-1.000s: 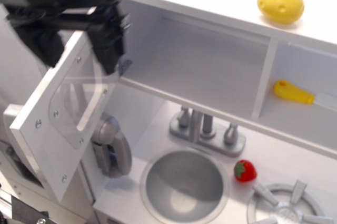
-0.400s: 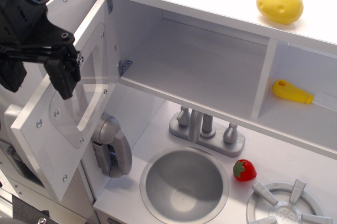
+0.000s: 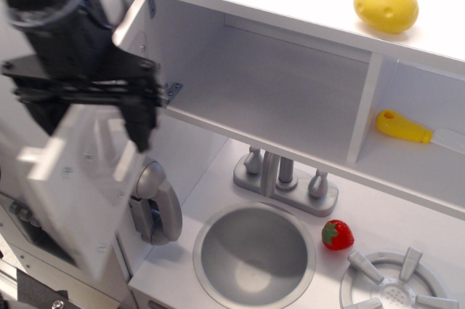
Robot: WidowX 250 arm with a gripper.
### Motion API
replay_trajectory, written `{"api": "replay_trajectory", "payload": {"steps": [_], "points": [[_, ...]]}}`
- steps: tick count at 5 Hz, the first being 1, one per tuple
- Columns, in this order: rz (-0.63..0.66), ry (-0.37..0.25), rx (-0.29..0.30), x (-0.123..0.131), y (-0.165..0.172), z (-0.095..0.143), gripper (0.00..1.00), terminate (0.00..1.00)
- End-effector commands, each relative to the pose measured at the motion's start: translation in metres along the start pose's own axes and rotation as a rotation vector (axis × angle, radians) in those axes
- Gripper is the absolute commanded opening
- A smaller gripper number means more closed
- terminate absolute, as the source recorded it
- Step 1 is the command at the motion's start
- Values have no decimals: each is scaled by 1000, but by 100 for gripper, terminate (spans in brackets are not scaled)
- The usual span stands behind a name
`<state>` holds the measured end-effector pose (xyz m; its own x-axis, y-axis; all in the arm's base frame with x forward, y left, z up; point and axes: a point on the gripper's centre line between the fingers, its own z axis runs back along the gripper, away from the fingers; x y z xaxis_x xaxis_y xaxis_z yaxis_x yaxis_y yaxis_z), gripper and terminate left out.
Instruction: Close microwave
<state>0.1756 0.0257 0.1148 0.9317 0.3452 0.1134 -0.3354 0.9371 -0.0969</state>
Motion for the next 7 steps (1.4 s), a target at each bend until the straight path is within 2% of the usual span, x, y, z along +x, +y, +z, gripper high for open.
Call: {"api": "replay_trajectory", "payload": {"steps": [1, 2, 3, 4, 5, 6, 7], "points": [[38, -50, -30, 15, -59, -1, 100, 0], [70, -58, -105, 23, -88, 16, 100, 0], [38, -43, -171, 18, -112, 52, 100, 0], [-16, -28, -198, -4, -103, 65, 100, 0], [-114, -24, -158, -23, -70, 56, 100, 0], [-176, -6, -119, -26, -18, 44, 100, 0], [-141, -5, -51, -11, 13, 31, 100, 0]]}}
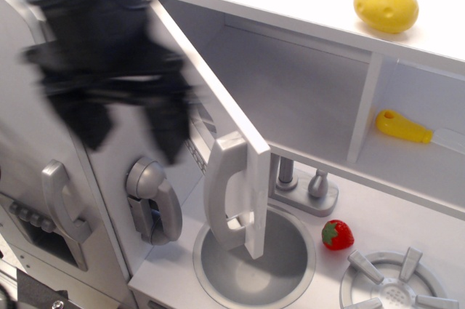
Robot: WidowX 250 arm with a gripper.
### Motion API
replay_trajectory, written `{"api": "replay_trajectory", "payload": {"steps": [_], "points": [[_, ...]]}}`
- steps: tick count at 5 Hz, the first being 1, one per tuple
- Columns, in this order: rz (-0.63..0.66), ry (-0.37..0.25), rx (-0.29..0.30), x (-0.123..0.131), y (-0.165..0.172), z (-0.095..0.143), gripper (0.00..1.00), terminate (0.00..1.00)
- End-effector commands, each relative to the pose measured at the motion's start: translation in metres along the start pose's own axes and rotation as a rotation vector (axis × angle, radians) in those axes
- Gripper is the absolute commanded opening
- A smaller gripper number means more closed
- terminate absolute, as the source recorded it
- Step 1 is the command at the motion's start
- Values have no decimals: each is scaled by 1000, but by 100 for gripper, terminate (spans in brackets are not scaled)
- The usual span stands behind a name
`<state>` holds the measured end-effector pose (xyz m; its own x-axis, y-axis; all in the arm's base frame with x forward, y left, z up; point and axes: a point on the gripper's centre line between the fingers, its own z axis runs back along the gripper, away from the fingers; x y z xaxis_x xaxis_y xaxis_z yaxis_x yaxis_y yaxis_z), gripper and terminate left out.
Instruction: Close microwave
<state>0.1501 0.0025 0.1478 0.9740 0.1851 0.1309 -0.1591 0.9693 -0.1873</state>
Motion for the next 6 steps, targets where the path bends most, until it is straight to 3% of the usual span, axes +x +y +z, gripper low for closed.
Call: {"api": "replay_trajectory", "payload": {"steps": [1, 2, 4, 6], "points": [[73, 16, 117, 29, 38, -20, 100, 0], [86, -18, 140, 42, 23, -40, 100, 0], [83, -106, 120, 65, -6, -62, 100, 0], [98, -271, 101, 97, -28, -71, 100, 0]]}}
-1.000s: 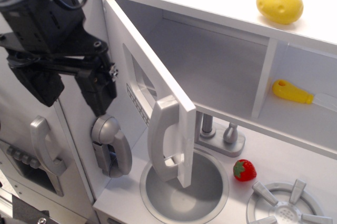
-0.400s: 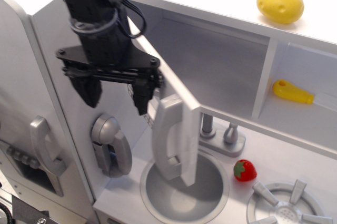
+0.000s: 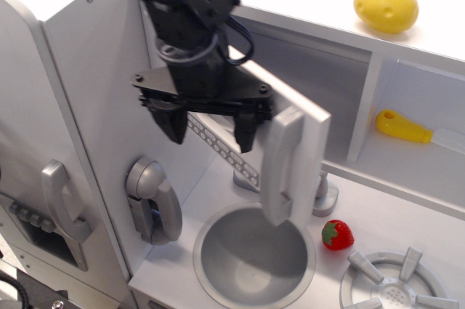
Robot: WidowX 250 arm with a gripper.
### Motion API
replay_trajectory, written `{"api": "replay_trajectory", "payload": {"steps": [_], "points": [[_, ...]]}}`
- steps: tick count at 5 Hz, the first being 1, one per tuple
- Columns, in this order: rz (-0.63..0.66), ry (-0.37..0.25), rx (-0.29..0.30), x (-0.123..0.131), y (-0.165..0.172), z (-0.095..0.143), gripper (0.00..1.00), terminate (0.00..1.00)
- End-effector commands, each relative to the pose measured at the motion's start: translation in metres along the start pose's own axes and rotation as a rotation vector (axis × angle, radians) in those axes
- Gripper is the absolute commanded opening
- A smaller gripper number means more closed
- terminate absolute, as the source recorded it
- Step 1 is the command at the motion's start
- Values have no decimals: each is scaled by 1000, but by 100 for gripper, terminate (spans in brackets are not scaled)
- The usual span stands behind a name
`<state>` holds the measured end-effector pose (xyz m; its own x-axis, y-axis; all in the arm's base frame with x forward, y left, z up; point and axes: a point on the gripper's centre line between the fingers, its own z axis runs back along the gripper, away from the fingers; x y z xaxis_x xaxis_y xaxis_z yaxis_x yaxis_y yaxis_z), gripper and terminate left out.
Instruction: Close microwave
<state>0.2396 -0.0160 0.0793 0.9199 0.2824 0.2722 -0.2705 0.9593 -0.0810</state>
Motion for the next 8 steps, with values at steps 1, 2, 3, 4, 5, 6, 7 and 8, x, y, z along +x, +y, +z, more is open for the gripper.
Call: {"api": "replay_trajectory", "payload": {"steps": [1, 2, 3, 4, 5, 6, 7, 8], "points": [[47, -137, -36, 30, -20, 6, 100, 0], [61, -157, -38, 34, -25, 3, 100, 0], [77, -175, -37, 40, -30, 1, 100, 0], [91, -186, -36, 45, -34, -1, 100, 0], [106, -205, -29, 49, -36, -5, 100, 0], [122, -247, -36, 53, -36, -5, 100, 0], [91, -212, -27, 43, -30, -7, 100, 0], [-10, -168, -53, 9, -10, 2, 100, 0]]}}
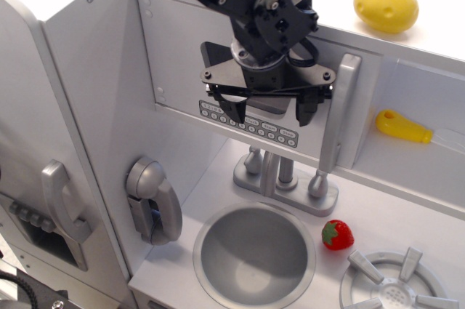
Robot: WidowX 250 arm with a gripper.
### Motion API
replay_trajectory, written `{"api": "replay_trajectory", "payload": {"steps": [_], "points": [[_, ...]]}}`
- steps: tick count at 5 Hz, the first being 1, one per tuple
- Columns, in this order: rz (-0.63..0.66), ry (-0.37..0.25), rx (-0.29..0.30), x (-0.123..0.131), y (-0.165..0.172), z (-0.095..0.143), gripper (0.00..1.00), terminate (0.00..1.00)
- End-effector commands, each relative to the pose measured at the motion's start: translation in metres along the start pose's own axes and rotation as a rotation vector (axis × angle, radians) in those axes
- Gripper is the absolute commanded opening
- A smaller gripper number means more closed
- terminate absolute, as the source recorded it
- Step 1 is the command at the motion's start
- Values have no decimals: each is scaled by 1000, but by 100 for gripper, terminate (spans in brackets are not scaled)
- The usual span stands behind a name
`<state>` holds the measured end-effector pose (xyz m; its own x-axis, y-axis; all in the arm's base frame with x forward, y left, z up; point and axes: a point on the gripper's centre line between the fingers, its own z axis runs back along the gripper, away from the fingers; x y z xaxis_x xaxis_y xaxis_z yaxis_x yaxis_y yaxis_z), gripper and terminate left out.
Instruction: Close microwave
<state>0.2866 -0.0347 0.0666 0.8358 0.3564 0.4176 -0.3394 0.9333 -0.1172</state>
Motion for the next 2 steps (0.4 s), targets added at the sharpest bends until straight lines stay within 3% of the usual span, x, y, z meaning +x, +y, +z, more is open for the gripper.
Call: {"api": "replay_trajectory", "payload": {"steps": [1, 2], "points": [[-160, 96, -51, -44, 46, 47, 100, 0], [-179, 165, -41, -50, 64, 55, 100, 0]]}}
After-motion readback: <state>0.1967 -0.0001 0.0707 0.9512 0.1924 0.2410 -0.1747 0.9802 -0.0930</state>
